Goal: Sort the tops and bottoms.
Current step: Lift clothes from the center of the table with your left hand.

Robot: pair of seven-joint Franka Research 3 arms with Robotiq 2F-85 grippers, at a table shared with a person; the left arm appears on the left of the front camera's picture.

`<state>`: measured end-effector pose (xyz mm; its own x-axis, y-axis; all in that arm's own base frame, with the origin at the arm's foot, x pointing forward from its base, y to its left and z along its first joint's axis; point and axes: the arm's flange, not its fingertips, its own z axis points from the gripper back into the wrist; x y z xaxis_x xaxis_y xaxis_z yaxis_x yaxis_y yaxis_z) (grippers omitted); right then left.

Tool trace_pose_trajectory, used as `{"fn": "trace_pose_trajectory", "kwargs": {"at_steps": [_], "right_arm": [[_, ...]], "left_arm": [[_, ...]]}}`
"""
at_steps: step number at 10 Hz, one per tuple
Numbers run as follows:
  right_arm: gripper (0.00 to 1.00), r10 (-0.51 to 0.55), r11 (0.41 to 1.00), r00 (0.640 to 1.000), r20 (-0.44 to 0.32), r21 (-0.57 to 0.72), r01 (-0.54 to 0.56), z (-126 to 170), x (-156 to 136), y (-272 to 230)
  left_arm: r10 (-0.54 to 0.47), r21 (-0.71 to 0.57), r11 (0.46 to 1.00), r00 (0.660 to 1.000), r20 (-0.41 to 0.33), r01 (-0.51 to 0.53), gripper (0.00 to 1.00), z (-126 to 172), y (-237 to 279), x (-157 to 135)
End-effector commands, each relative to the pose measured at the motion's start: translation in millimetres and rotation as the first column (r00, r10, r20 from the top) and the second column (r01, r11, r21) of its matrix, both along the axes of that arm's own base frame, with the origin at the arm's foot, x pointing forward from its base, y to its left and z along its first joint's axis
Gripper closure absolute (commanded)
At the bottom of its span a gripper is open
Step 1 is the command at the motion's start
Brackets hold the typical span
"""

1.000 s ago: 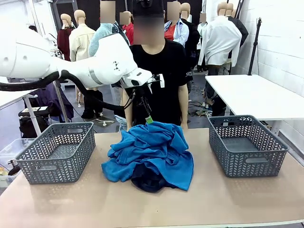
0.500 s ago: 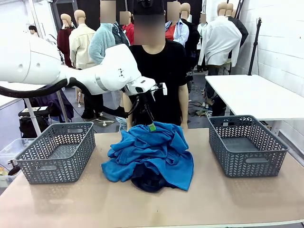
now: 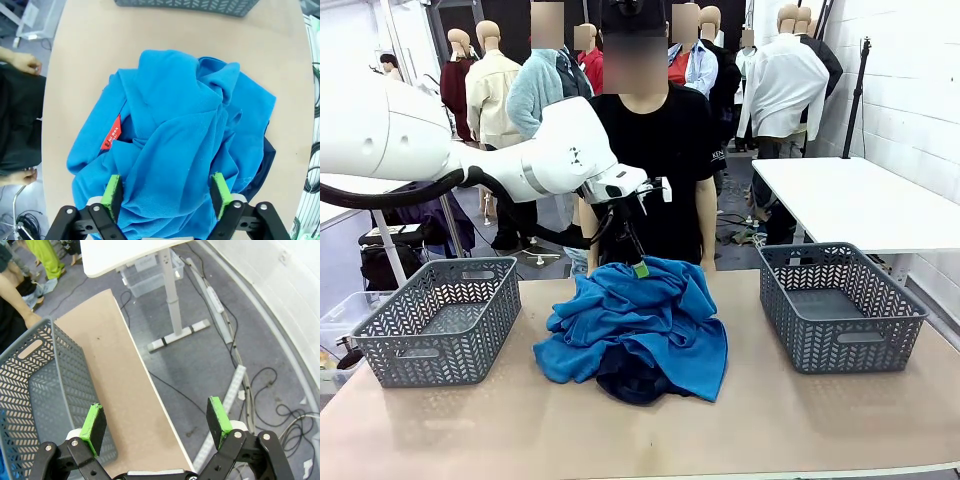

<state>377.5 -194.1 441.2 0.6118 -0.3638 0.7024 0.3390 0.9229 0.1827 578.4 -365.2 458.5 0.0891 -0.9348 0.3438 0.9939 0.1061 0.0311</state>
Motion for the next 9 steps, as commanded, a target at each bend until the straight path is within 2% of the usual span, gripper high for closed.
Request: {"fn": "trace_pose_trajectory", "kwargs": {"at_steps": [1,3,9], "right_arm": [[0.00,-0.018,1.000,1.000,-0.002,0.013,0.018,0.4,1.1,2.7],[0.00,-0.018,1.000,1.000,-0.002,0.013,0.018,0.4,1.1,2.7],[0.00,-0.018,1.000,1.000,-0.002,0.013,0.018,0.4,1.1,2.7]], "left_arm": [[-0.010,-0.008,1.000,1.000,-0.009,0.010,0.64,7.2,3.0,-2.1],[-0.007,-0.020,1.000,1.000,-0.019,0.006,1.00,9.2,5.2,-1.5],[0.001,-0.065,0.998,1.000,0.013,0.000,1.00,32.9,14.0,-8.4]]}}
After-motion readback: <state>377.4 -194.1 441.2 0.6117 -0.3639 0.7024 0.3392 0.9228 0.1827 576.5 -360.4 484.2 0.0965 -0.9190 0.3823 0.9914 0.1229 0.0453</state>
